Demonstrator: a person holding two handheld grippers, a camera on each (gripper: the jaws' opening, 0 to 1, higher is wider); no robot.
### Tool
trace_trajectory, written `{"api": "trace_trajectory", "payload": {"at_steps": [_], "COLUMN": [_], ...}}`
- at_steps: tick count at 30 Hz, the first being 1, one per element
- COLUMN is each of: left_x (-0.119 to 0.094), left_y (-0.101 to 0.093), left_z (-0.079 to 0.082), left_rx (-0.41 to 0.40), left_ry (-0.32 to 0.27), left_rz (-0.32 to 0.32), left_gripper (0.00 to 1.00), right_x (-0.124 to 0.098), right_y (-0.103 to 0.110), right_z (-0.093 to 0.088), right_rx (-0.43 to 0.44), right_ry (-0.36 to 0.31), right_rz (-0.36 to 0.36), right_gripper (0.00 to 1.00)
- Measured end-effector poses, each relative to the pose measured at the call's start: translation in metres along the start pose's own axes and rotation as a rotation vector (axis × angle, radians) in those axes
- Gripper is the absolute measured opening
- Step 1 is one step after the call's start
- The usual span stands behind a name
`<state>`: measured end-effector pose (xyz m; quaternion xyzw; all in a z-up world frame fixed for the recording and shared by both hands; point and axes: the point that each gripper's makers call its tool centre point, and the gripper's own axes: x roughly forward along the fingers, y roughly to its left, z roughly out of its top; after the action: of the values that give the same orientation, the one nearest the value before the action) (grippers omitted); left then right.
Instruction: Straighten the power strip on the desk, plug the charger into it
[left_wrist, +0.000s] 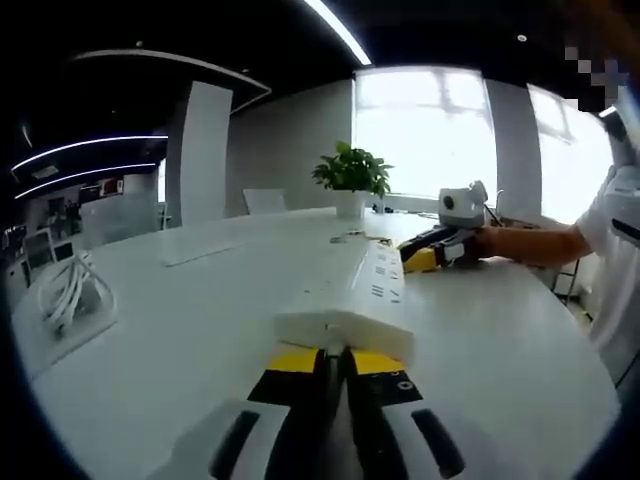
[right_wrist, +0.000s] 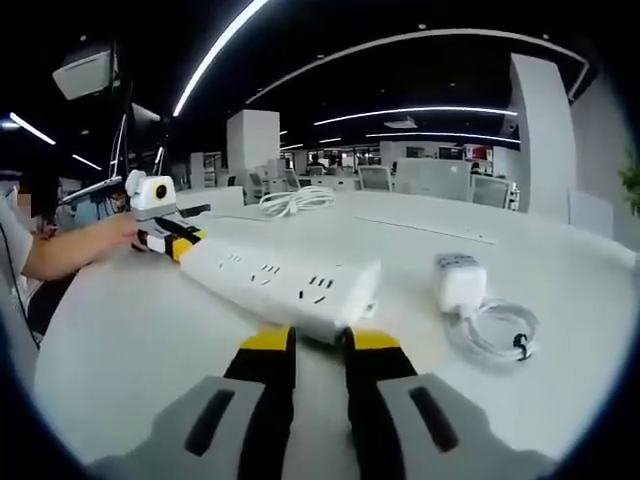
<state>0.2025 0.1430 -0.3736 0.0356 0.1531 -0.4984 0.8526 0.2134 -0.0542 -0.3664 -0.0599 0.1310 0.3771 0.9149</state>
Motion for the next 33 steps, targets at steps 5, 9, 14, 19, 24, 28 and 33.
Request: {"api": "trace_trajectory", "payload": {"at_steps": [5,9,14,19,24,28,33], "left_x": [0.000,0.000,0.000,0.000,-0.001,-0.001,-0.001], "left_y": [0.000,-0.001,-0.001,-0.002,-0.003,-0.003,-0.003], "left_z": [0.000,0.000,0.000,-0.001,-0.001,-0.001,-0.001], "left_rx": [-0.001,-0.001,0.002,0.009,0.015,0.015,0.015], "left_ry": [0.000,-0.001,-0.001,0.001,-0.001,-0.002,-0.003], "left_rz": [0.001,-0.001,-0.003,0.004,0.005,0.004,0.002], "left_gripper": [0.12,0.12,0.12,0.13,0.13,0.13,0.13], "right_x": [-0.002,-0.006,-0.010,-0.012,-0.014,-0.013,-0.013], "right_y": [0.006,0.007,0.012,0.014,0.015,0.011,0.010], "right_z": [-0.003,-0.004,-0.006,-0.007,-0.007,-0.006,-0.006], "right_rx": [-0.013,-0.022,-0.015,-0.008,-0.011,-0.011,-0.013], "right_ry": [0.002,0.001,0.002,0.002,0.003,0.003,0.004], "right_rz": [-0.016,-0.020,-0.018,-0.018,-0.021,-0.026,-0.030], "right_gripper": [0.19,0.19,0.19,0.18,0.18,0.18,0.17]}}
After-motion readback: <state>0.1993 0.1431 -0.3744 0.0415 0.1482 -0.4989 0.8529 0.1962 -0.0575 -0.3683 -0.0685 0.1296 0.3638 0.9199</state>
